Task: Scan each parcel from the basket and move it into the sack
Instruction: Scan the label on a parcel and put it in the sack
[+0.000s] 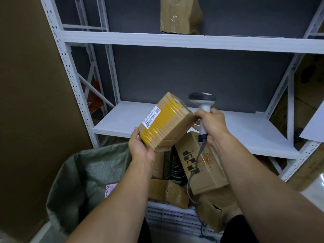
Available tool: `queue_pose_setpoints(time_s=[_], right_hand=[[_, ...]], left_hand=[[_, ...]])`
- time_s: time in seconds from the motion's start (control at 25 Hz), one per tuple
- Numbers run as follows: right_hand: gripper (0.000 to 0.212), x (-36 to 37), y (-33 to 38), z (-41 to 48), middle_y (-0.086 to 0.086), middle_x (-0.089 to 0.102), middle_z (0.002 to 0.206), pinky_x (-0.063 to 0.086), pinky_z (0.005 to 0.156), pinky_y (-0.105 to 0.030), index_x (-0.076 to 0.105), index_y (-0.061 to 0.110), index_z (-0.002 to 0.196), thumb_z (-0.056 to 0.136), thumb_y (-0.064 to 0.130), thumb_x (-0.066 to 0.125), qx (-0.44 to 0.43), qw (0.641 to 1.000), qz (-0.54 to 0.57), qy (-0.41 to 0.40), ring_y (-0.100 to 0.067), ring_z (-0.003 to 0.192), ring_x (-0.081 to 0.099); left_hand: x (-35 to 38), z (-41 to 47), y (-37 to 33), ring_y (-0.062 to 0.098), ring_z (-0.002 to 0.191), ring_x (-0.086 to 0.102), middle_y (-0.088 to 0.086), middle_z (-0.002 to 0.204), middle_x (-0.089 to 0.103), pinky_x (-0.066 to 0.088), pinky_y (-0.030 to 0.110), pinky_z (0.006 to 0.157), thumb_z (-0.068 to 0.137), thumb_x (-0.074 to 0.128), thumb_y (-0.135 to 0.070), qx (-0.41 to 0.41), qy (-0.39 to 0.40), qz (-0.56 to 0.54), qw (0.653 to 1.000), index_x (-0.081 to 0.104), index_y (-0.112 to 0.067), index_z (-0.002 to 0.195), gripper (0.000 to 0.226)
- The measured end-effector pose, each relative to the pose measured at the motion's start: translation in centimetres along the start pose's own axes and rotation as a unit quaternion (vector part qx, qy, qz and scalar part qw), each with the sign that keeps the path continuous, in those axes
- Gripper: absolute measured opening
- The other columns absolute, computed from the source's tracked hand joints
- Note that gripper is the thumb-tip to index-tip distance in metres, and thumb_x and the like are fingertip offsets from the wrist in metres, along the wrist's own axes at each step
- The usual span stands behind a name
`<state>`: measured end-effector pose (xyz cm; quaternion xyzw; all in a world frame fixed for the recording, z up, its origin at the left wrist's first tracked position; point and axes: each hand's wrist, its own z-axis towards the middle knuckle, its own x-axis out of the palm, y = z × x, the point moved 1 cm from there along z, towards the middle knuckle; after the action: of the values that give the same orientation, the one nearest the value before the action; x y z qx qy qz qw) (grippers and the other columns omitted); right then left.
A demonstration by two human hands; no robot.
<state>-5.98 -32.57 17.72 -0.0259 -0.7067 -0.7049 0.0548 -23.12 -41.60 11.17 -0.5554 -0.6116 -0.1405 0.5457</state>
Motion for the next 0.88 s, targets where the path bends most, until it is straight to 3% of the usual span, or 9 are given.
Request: queue_pose_setpoints(time_s=[0.08, 0.16, 0.28, 0.4, 0.56, 0.6, 0.72, 0.88], right_hand=[[0.017, -0.1, -0.3, 0.0, -0.011, 0.07, 0.094, 0.063, 0.072, -0.036, 0.067, 0.01, 0.101, 0.086, 0.001, 0.065, 0.0, 1.0, -0.004, 0.008, -0.023, 0.082, 0.069], [0.018, -0.2, -0.2, 0.0, -0.011, 0.074, 0.092, 0.062, 0.069, -0.038, 0.066, 0.008, 0.098, 0.084, -0.003, 0.065, -0.01, 1.0, -0.015, 0.016, -0.024, 0.079, 0.072], [0.016, -0.6, 0.1, 0.0, -0.006, 0.073, 0.084, 0.056, 0.057, -0.029, 0.065, 0.011, 0.094, 0.086, -0.003, 0.066, -0.029, 0.999, -0.034, 0.011, -0.018, 0.072, 0.071], [0.017, -0.8, -0.3, 0.2, -0.008, 0.072, 0.086, 0.058, 0.062, -0.033, 0.065, 0.012, 0.09, 0.084, -0.004, 0.066, -0.023, 0.999, -0.023, -0.004, -0.021, 0.074, 0.07], [0.014, -1.1, -1.2, 0.5, -0.016, 0.073, 0.093, 0.06, 0.075, -0.044, 0.066, 0.013, 0.093, 0.084, 0.002, 0.07, -0.006, 0.999, -0.034, -0.01, -0.03, 0.083, 0.071], [0.013, -1.3, -1.2, 0.5, -0.016, 0.072, 0.091, 0.059, 0.075, -0.043, 0.066, 0.013, 0.093, 0.085, 0.003, 0.07, -0.006, 0.999, -0.036, -0.01, -0.03, 0.083, 0.07], [0.011, -2.0, -1.2, 0.7, -0.01, 0.068, 0.085, 0.055, 0.07, -0.039, 0.066, 0.012, 0.094, 0.087, 0.004, 0.068, -0.005, 0.998, -0.066, -0.016, -0.026, 0.079, 0.066], [0.012, -2.1, -0.7, 1.1, -0.011, 0.065, 0.091, 0.056, 0.075, -0.043, 0.063, 0.012, 0.094, 0.087, 0.002, 0.064, 0.01, 0.994, -0.107, -0.001, -0.028, 0.084, 0.062]], left_hand=[[-0.3, -0.3, 0.6, 0.034, 0.106, 0.071, 0.013, 0.102, 0.078, 0.053, 0.056, 0.099, 0.102, 0.053, -0.05, -0.01, -0.004, 0.014, 1.0, 0.07, -0.012, 0.116, 0.044], [-0.2, 0.0, 0.6, 0.036, 0.109, 0.069, 0.014, 0.108, 0.077, 0.047, 0.055, 0.104, 0.1, 0.045, -0.062, -0.043, 0.016, 0.057, 0.997, 0.069, -0.017, 0.12, 0.055], [0.1, 0.6, 0.5, 0.042, 0.116, 0.062, 0.016, 0.121, 0.072, 0.036, 0.066, 0.107, 0.096, 0.041, -0.072, -0.094, 0.042, 0.12, 0.987, 0.067, -0.023, 0.125, 0.063], [0.0, 0.4, 0.3, 0.036, 0.112, 0.066, 0.013, 0.117, 0.075, 0.05, 0.057, 0.098, 0.097, 0.052, -0.059, -0.086, 0.046, 0.146, 0.984, 0.068, -0.023, 0.125, 0.048], [-0.1, 0.2, 0.4, 0.032, 0.109, 0.067, 0.011, 0.115, 0.076, 0.053, 0.046, 0.096, 0.092, 0.061, -0.049, -0.095, 0.098, 0.141, 0.98, 0.066, -0.021, 0.132, 0.049], [-0.4, 0.2, 0.4, 0.034, 0.111, 0.066, 0.012, 0.116, 0.075, 0.052, 0.049, 0.096, 0.09, 0.063, -0.047, -0.111, 0.113, 0.142, 0.977, 0.065, -0.021, 0.134, 0.052], [-1.2, 0.5, 0.3, 0.049, 0.121, 0.06, 0.02, 0.125, 0.071, 0.042, 0.075, 0.1, 0.086, 0.07, -0.04, -0.147, 0.157, 0.137, 0.967, 0.061, -0.02, 0.133, 0.052], [-1.0, 0.7, 0.4, 0.048, 0.121, 0.06, 0.022, 0.126, 0.069, 0.044, 0.074, 0.1, 0.083, 0.071, -0.02, -0.094, 0.153, 0.11, 0.978, 0.06, -0.014, 0.132, 0.051]])
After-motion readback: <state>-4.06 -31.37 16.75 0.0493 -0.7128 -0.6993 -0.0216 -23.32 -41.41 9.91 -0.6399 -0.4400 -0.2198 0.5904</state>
